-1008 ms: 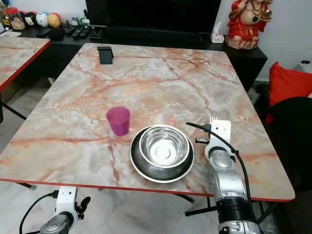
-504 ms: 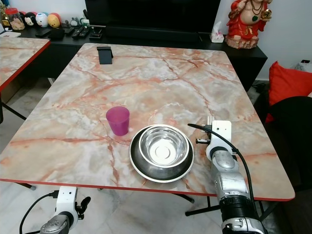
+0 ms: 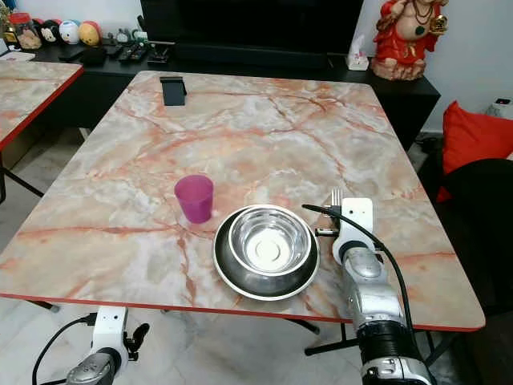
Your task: Setting the table
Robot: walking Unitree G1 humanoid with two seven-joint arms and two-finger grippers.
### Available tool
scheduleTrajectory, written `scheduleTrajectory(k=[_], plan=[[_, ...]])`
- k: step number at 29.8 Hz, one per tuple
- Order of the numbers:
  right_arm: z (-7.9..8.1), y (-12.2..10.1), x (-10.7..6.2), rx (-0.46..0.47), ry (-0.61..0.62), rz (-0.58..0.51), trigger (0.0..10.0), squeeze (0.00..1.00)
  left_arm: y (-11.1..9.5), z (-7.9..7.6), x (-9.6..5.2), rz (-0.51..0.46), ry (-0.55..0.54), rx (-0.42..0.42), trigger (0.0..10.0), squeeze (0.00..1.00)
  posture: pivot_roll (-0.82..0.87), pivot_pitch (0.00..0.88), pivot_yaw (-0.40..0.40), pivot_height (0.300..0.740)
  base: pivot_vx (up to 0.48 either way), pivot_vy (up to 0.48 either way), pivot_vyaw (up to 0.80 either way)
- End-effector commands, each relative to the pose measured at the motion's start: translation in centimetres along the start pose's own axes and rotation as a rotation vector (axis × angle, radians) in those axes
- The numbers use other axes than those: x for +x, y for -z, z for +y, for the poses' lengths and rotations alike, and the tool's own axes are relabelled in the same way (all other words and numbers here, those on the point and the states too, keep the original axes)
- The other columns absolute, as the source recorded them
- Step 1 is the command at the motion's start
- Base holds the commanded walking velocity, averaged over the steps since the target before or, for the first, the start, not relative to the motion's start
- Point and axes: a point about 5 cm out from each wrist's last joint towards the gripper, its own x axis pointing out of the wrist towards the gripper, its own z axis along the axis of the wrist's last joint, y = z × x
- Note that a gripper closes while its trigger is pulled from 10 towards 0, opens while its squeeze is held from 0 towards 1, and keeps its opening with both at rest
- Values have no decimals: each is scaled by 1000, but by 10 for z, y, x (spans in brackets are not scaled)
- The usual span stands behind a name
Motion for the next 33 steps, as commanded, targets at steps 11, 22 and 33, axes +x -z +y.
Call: scheduleTrajectory(k=[11,22,33], plan=[[3,5,0,6,-5,21,10000,0,1,2,0,16,-3,14,10000,0,-60,0,-33,740,0,0,0],[3,5,0,7,-3,23,10000,0,0,2,0,16,-2,14,10000,0,-61,0,-32,740,0,0,0],[3,5,0,7,-3,23,10000,0,0,2,0,16,-2,14,10000,0,-61,0,-32,740,0,0,0]])
